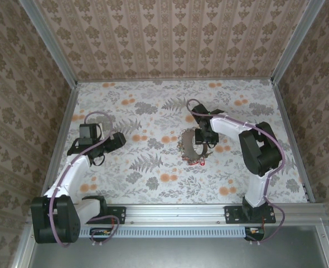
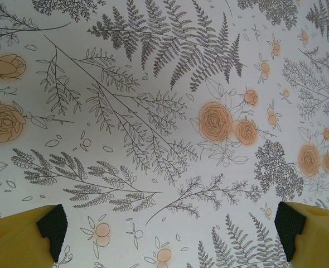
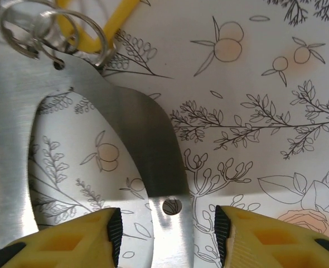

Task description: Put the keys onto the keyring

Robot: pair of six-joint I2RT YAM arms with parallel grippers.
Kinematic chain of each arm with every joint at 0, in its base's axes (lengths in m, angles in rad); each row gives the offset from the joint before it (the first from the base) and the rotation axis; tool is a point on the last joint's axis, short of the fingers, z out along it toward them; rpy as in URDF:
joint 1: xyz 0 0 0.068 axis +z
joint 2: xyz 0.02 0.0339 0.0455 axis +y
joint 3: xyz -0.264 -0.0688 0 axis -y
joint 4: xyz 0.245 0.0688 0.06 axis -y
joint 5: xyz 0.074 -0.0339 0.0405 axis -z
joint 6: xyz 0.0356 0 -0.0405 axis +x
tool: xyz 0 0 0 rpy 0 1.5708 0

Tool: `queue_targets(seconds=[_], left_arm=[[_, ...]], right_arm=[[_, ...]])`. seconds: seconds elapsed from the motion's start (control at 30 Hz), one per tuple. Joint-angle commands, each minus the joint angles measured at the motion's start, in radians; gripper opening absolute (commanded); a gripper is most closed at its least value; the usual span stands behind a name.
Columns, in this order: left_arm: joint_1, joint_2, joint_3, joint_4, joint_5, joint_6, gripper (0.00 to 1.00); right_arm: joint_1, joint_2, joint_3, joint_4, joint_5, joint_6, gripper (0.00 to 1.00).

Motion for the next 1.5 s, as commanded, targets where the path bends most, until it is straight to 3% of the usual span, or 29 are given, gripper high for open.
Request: queue_targets(seconds=[0.0,0.47,0.73,1.2,1.47], left_arm=[[0.006,-0.002,0.001,-0.005,0.014,-0.005,0.99],[0.007,0.012,0.004,-0.002,0.026,-0.014,0.99],[0.006,0.017,0.013,-0.013,0.031,-0.022,0.99],[0.01,0.012,0.074,-0.04,0.006,-0.015,0.99],[0.037,-0.061,0.073,-0.055,-0.063,-0.022,1.0]], right_arm=[[-0.003,0.022,0.022,-0.069,-0.002,0.002,0.49],[-0.006,0.062,-0.031,-0.052,-0.048,0.049,0.27],[-0.006,-0.041,-0.032,-0.022,0.007,0.006,0.24],[0.05,-0.212,0.098,-0.112,0.349,-0.227,0.14],[0.243,-0.229,0.219,-0.119,0.617,-0.39,0.12]])
